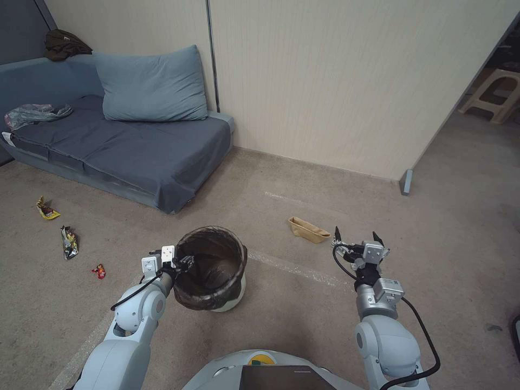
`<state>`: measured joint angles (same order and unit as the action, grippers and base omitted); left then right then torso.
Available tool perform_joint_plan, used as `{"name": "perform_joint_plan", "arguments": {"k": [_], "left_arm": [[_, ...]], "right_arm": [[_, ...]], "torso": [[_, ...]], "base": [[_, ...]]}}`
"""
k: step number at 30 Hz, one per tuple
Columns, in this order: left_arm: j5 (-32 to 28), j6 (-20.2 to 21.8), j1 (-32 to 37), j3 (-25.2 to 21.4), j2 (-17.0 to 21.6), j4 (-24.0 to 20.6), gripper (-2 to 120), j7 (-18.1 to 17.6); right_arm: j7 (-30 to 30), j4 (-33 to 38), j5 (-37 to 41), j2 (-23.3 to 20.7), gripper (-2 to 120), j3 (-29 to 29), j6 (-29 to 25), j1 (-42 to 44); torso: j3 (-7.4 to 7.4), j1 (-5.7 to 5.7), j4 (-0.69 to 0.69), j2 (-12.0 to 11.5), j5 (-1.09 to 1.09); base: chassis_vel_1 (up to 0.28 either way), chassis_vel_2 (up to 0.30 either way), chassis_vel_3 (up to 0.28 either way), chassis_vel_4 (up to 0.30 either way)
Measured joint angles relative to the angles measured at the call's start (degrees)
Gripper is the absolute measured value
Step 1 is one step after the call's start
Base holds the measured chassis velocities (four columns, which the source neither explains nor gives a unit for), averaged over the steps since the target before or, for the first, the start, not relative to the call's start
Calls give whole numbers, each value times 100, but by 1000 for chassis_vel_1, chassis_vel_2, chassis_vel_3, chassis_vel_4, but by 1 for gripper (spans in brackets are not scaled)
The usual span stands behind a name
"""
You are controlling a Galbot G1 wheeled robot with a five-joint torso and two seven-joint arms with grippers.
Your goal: Pick up the trash bin, then pick up the garbage from the floor and place it into the trash bin.
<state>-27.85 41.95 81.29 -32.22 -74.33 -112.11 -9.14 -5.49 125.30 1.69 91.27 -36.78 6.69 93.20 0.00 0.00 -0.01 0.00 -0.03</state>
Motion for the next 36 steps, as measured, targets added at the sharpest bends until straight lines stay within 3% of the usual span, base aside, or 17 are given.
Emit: {"name": "perform_joint_plan", "arguments": {"k": [11,21,24,25,30,36], "left_arm": [[81,35,1,-36,-25,-141,5,-17],[130,55,78,-127,-27,-504,4,-143],[170,55,139,-208,35,-1285,3,-249],[170,55,139,-208,35,-1285,3,-249],[211,39,222,-351,175,-2225,0,-239],[245,34,288,-493,316,-2760,0,11]], "right_arm": [[-38,1,-4,-8,100,-33,24,-1],[-47,24,-4,-15,100,-44,55,-9],[-55,32,-4,-20,100,-51,64,-6],[-55,32,-4,-20,100,-51,64,-6],[-62,39,-4,-18,100,-44,85,-23],[-62,50,-4,-20,100,-42,88,-16]], "torso": [[1,0,1,-1,-1],[1,0,1,-1,1],[0,0,2,-1,3],[0,0,2,-1,3],[0,0,2,-1,3],[0,0,1,-1,3]], "base": [[0,0,0,0],[0,0,0,0],[0,0,0,0],[0,0,0,0],[0,0,0,0],[0,0,0,0]]}}
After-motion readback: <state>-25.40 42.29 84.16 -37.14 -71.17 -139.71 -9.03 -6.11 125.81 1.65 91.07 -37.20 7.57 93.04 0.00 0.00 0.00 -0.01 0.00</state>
